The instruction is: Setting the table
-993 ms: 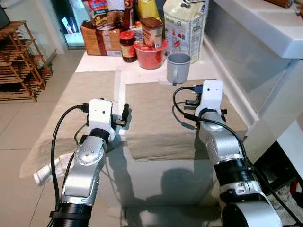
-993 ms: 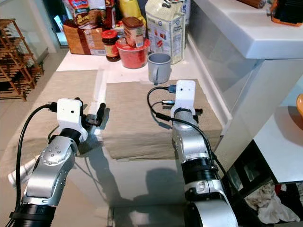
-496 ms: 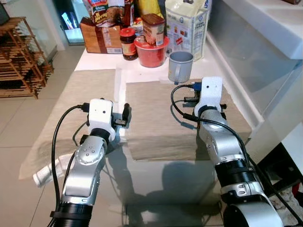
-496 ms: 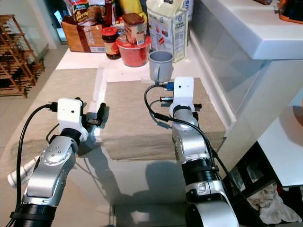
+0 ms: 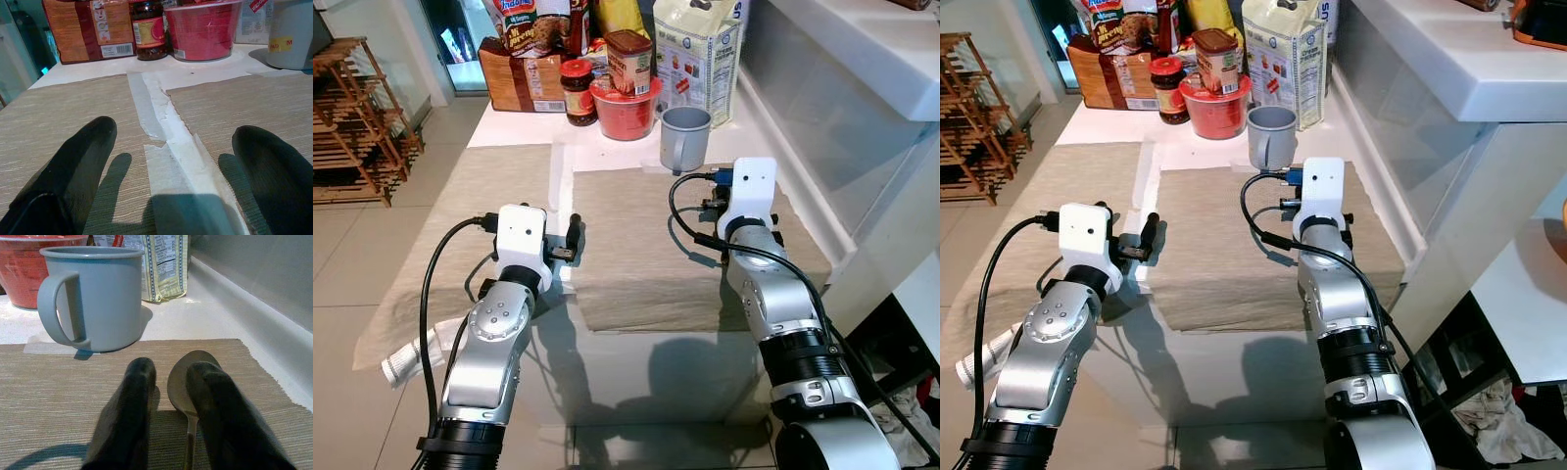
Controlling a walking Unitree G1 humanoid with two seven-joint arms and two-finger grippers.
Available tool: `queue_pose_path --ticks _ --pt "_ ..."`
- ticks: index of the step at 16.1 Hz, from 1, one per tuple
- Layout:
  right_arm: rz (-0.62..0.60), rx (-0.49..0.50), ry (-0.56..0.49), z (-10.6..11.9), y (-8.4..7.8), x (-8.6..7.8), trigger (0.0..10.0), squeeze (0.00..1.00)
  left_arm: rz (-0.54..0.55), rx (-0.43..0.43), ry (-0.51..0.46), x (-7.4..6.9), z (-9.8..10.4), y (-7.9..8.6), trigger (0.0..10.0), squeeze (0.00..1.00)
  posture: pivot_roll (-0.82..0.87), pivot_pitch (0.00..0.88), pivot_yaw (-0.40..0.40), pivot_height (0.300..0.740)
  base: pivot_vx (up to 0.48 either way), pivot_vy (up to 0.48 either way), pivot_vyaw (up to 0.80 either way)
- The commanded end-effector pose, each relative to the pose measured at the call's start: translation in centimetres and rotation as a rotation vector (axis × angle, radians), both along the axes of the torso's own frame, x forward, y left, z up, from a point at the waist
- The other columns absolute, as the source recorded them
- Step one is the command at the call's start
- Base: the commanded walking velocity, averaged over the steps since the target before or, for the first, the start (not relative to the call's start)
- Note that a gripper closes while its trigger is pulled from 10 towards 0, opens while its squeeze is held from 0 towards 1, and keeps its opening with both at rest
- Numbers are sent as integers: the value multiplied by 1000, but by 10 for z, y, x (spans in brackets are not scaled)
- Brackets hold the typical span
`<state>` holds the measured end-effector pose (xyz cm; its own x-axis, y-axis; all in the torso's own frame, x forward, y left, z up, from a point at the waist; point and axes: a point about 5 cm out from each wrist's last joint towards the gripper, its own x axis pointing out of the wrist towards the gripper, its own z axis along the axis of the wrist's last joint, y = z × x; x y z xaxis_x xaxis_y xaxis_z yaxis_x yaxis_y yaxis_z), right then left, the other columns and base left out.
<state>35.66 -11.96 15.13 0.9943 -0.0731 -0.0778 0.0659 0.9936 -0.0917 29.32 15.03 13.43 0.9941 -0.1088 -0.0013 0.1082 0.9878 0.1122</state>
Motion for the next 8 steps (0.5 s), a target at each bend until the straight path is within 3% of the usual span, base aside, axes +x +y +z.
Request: queue_pose_path --ticks 1,8 --pt "-11 0 14 -2 -1 -1 10000 1000 3 15 -19 1 6 -1 10000 0 -22 0 71 740 0 0 0" --pt "1 2 2 3 2 1 10000 1000 2 20 -21 1 6 0 10000 0 -21 0 71 740 0 0 0"
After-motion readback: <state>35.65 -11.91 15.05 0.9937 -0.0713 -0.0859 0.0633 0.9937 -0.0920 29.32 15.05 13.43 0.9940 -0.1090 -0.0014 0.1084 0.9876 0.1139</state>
